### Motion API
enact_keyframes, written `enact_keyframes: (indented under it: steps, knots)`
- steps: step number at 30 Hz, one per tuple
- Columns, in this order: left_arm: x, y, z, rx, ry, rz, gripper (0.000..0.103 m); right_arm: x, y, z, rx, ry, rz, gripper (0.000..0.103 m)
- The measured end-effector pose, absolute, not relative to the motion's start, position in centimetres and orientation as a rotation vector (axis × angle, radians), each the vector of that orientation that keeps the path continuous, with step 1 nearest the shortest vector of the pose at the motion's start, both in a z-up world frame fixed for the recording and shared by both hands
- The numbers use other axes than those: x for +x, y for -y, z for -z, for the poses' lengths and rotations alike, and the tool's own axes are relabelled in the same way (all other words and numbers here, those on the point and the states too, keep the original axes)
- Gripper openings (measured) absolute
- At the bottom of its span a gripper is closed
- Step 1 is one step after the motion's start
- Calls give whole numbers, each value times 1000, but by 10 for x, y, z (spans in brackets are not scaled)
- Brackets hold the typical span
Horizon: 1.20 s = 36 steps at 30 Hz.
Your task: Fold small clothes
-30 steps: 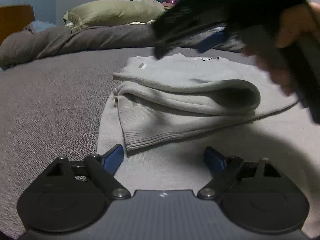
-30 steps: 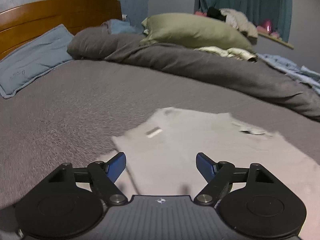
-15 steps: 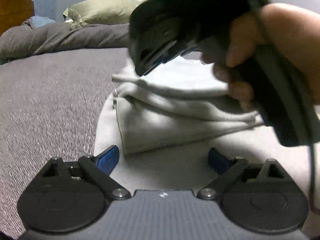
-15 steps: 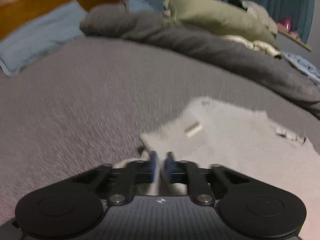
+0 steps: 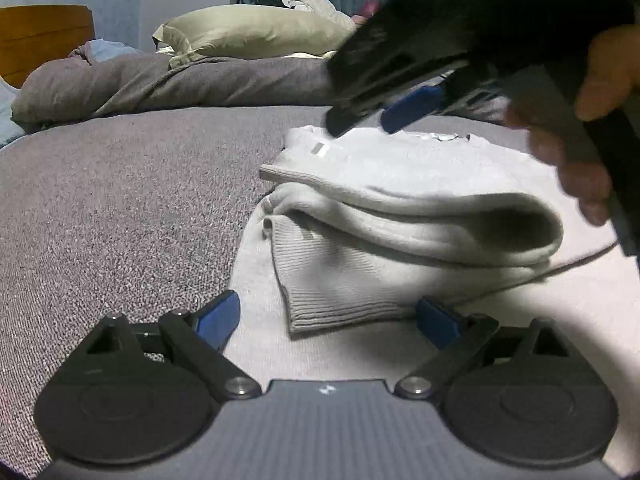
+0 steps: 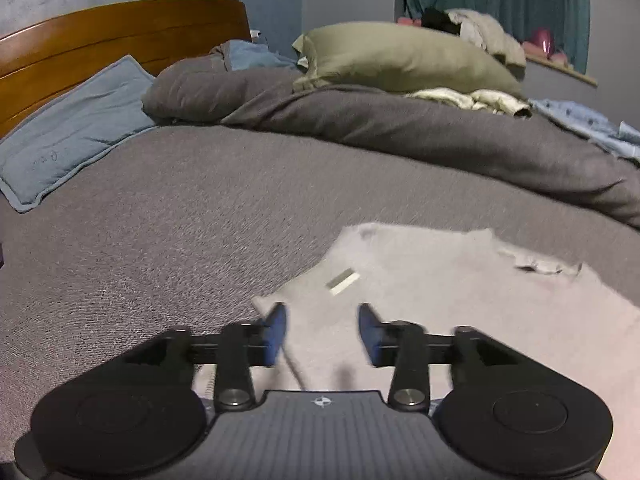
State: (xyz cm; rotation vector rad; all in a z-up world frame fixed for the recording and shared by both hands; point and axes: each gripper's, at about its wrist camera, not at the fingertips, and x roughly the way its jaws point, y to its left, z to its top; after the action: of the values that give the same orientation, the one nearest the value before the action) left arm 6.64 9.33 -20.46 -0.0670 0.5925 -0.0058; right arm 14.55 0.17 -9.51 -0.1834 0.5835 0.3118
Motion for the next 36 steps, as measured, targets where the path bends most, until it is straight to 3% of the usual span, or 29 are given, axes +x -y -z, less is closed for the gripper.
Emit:
enact_keyframes:
  steps: [7, 17, 18, 20, 21, 23, 36]
  knots:
    - [71, -91, 210, -74, -624, 17, 101, 175, -31, 121, -239, -615, -314, 49]
    - [69, -87, 213, -59, -627, 14, 101, 182, -72, 141, -352, -628, -371, 67]
    - [69, -87, 213, -59, -627, 14, 101, 182, -76, 142, -372, -634, -356, 65]
    - [70, -89, 214, -65, -627, 16, 101, 183, -77, 143, -378, -651, -337, 31]
    - [69, -90, 214, -69, -627, 18, 101, 183, -74, 143, -375, -654, -319, 9]
    - [68, -90, 214, -69, -627, 18, 101, 182, -63, 136, -314, -653, -345, 4]
    - [72, -89, 213, -54, -625, 13, 102, 111, 65, 33, -143, -470, -309, 0]
